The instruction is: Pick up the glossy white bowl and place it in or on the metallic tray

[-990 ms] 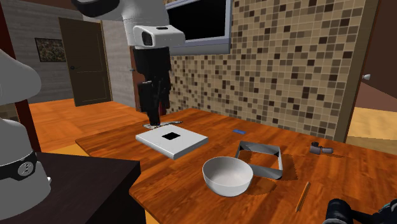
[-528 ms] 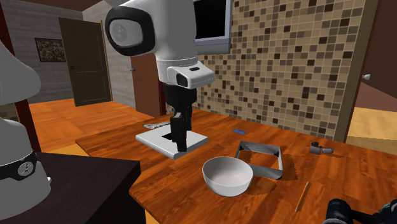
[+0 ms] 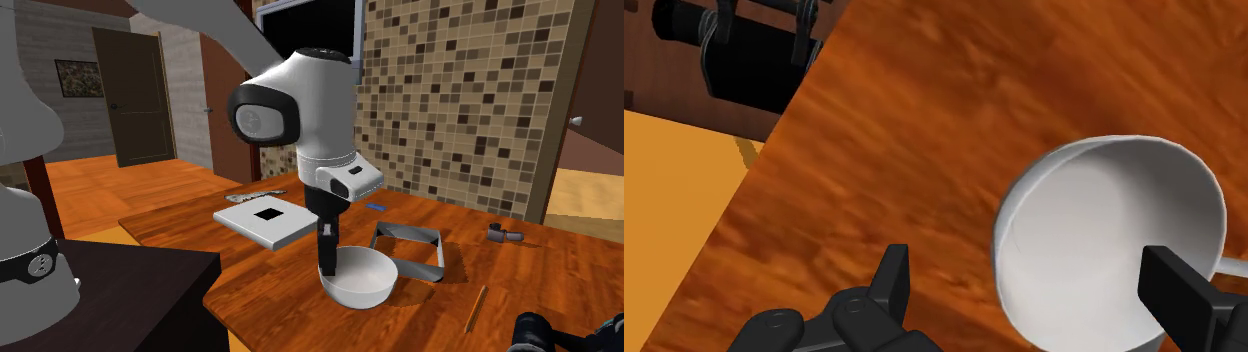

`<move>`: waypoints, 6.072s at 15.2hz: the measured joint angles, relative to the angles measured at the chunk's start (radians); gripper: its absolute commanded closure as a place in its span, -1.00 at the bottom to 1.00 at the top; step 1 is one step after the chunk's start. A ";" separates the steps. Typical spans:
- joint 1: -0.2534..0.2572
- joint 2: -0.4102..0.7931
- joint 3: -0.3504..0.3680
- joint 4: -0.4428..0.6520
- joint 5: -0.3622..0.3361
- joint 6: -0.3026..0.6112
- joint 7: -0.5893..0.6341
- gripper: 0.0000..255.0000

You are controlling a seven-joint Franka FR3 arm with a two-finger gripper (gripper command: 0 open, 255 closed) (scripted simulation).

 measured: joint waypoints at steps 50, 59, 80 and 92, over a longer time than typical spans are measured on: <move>0.019 0.251 0.018 0.261 0.019 -0.004 0.012 1.00; 0.053 0.235 0.011 0.352 -0.018 -0.097 0.090 1.00; 0.234 0.849 0.002 1.380 -0.134 -0.457 0.392 1.00; 0.235 0.940 0.005 1.401 -0.131 -0.389 0.376 1.00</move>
